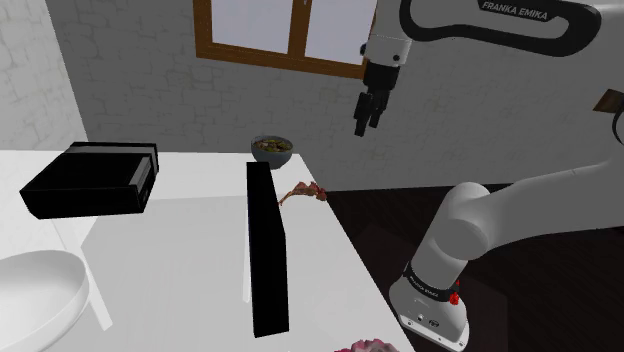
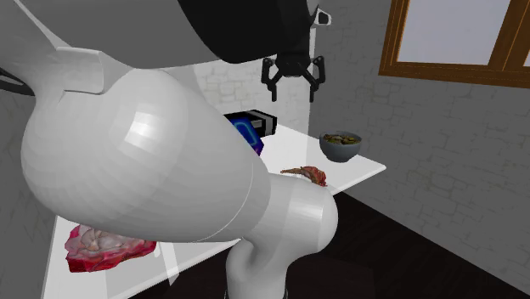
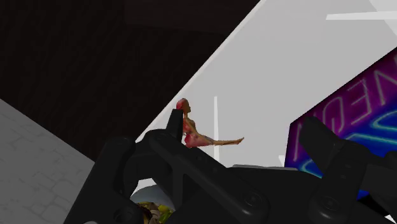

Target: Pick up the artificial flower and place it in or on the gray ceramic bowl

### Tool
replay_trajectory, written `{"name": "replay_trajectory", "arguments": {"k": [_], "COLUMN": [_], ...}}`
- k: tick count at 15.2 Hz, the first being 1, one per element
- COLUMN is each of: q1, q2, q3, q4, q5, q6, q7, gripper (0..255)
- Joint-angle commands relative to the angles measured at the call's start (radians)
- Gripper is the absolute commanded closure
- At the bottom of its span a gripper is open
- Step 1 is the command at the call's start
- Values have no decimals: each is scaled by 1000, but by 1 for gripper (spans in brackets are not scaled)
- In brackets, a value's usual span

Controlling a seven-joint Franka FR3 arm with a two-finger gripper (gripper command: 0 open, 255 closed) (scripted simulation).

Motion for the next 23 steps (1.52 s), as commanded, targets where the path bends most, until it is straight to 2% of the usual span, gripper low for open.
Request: {"name": "replay_trajectory", "arguments": {"k": [1, 7, 12, 18, 23], "q1": [0, 2, -2, -8, -11], "q2": [0, 50, 143, 318, 510], "q3": [0, -41, -77, -120, -154], "q4": [0, -156, -248, -306, -306], "q5": [0, -42, -77, -117, -141], "q6": [0, 223, 423, 676, 884], "q7": [0, -81, -145, -215, -272], "gripper": [0, 0, 0, 0, 0]}}
